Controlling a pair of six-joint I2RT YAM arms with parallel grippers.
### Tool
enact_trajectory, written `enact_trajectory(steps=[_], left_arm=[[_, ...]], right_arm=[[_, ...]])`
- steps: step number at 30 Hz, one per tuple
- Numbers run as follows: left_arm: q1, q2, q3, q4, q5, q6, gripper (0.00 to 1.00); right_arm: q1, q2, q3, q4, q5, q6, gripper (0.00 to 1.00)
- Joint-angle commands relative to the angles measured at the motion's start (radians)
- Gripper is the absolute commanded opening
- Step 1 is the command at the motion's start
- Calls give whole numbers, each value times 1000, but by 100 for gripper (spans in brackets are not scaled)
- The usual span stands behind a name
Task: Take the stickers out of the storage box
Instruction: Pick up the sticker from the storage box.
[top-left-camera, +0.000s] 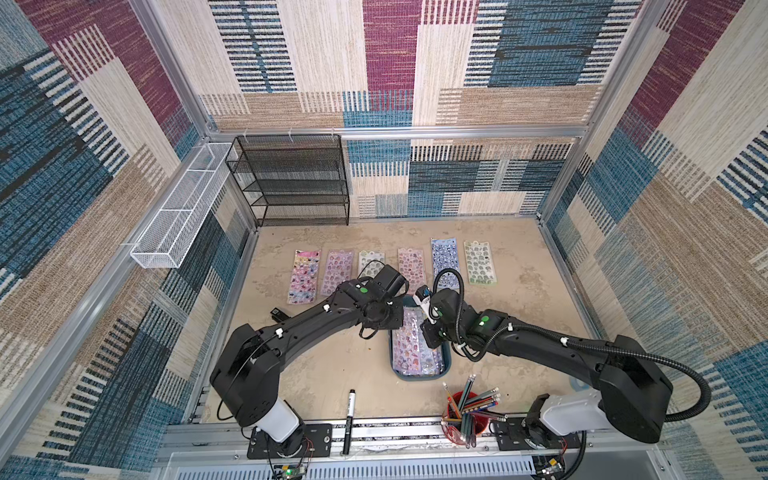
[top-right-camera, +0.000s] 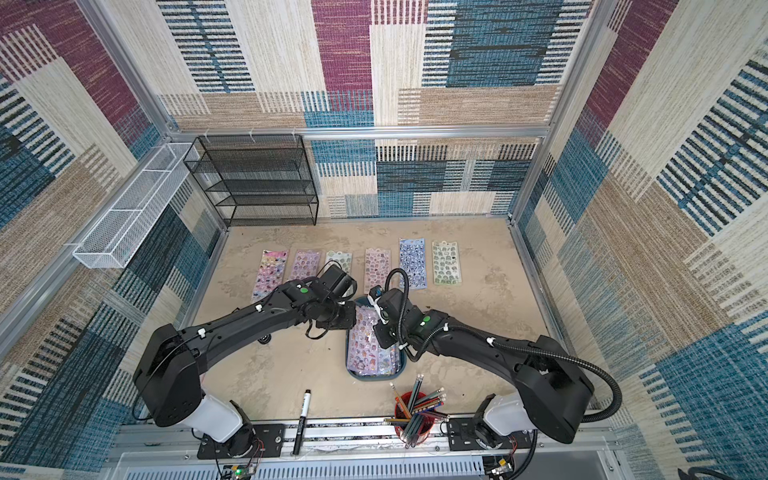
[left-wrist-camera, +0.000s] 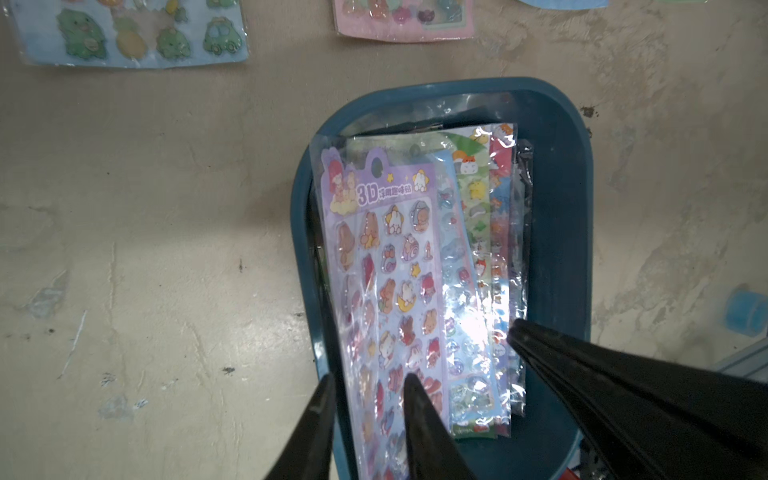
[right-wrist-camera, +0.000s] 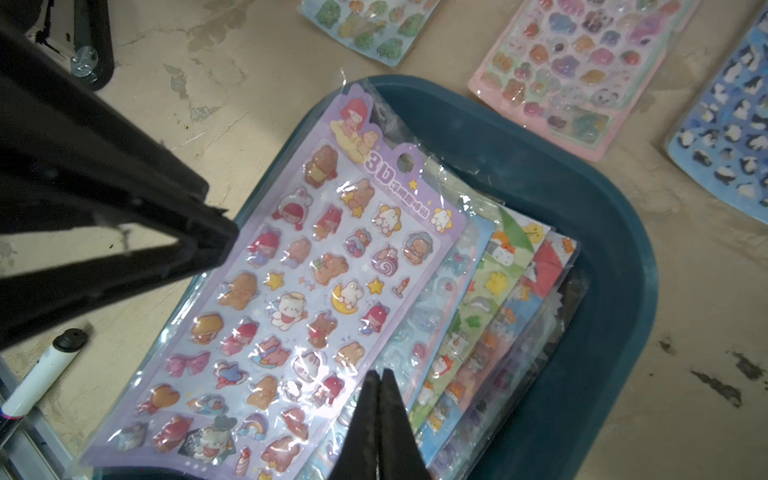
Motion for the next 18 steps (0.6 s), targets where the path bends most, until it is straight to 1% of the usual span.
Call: enact_trajectory(steps=[1, 3, 5, 6, 8, 10, 13, 15, 17, 18], left_arm=[[1, 45, 32, -27, -9, 3, 29], [1, 76, 56, -44, -11, 7, 28], [1, 95, 69, -44, -5, 10, 22], [1, 101, 74, -44, -4, 12, 16], [1, 108, 86, -44, -2, 17, 0], [1, 109, 95, -44, 2, 21, 0], [1, 92, 105, -45, -1, 30, 0], [1, 73, 108, -44, -8, 37, 0], [2, 55, 110, -51, -19, 41, 0], [2, 49, 110, -54, -25, 43, 0]], right_arm=[[1, 7, -5, 47, 14, -2, 0], [0, 6, -12, 55, 17, -1, 0], [0, 6, -14, 57, 19, 0, 0], [0, 5, -14, 58, 20, 0, 0], [0, 8, -15, 59, 24, 1, 0], [0, 13, -12, 60, 29, 4, 0], [0, 1, -6, 61, 46, 13, 17], [0, -17, -5, 65, 58, 16, 35], [1, -29, 7, 64, 45, 16, 45], [-1, -26, 16, 58, 32, 16, 47]])
